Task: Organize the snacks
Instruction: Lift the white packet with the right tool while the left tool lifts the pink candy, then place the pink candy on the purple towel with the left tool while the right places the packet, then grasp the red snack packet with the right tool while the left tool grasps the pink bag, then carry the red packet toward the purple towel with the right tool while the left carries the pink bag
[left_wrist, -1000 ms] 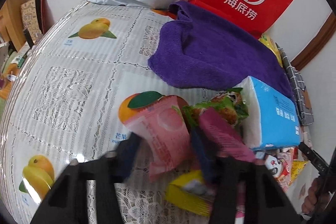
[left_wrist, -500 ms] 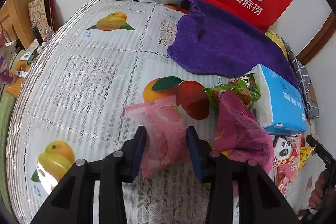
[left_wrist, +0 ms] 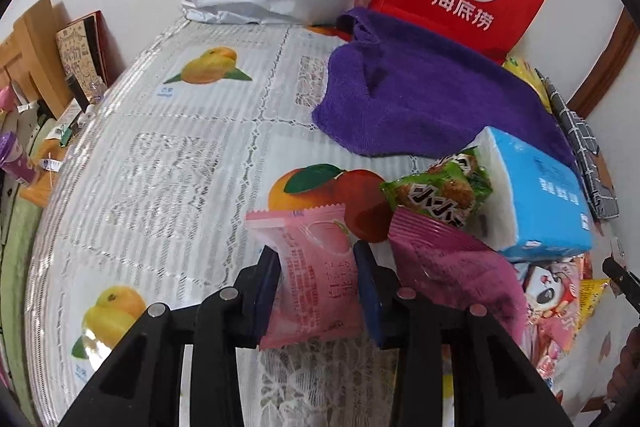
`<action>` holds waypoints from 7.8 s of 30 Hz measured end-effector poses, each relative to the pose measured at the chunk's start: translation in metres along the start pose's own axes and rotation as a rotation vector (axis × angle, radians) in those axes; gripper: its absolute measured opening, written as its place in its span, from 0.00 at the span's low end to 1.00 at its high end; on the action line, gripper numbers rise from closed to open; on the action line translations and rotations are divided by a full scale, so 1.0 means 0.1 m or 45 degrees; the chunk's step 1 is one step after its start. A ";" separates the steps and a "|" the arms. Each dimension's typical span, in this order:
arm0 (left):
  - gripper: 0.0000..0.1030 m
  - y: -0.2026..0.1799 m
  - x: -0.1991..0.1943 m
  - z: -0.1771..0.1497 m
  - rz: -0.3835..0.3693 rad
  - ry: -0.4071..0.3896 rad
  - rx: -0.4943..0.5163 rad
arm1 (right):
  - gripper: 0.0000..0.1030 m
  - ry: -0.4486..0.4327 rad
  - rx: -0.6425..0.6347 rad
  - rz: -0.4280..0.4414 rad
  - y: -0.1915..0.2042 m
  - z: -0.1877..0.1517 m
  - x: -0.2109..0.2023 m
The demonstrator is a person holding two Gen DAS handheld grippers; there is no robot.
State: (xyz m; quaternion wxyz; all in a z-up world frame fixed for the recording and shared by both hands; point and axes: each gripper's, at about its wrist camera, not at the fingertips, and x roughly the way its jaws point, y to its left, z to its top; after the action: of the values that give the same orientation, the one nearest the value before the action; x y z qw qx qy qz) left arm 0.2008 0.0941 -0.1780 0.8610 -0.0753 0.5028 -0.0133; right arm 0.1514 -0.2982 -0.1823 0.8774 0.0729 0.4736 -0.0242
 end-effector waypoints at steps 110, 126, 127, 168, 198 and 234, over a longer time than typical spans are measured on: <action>0.35 -1.24 1.13 1.86 -0.130 0.105 0.174 | 0.55 0.023 -0.121 0.128 0.71 1.83 1.46; 0.64 -1.31 0.96 1.80 -0.150 0.080 0.182 | 0.75 -0.007 -0.140 0.138 0.75 1.81 1.32; 0.65 -1.31 0.92 1.79 -0.146 0.072 0.184 | 0.78 -0.019 -0.142 0.136 0.75 1.81 1.27; 0.82 -0.69 -1.05 0.15 0.007 -0.214 0.171 | 0.87 -0.199 -0.096 -0.048 0.28 -0.01 -0.62; 0.82 -0.24 -0.39 0.23 0.034 -0.068 0.052 | 0.34 0.011 -0.051 0.016 0.07 -0.01 0.50; 0.56 -0.63 -0.25 -0.18 -0.179 0.112 0.159 | 0.22 -0.080 -0.034 -0.010 -0.13 -0.41 -0.22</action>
State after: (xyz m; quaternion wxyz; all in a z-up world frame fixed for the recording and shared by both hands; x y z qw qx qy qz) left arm 0.1764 0.0317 -0.1565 0.8381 -0.0559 0.5317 -0.1083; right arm 0.1035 -0.3053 -0.1873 0.8927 0.0584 0.4462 -0.0237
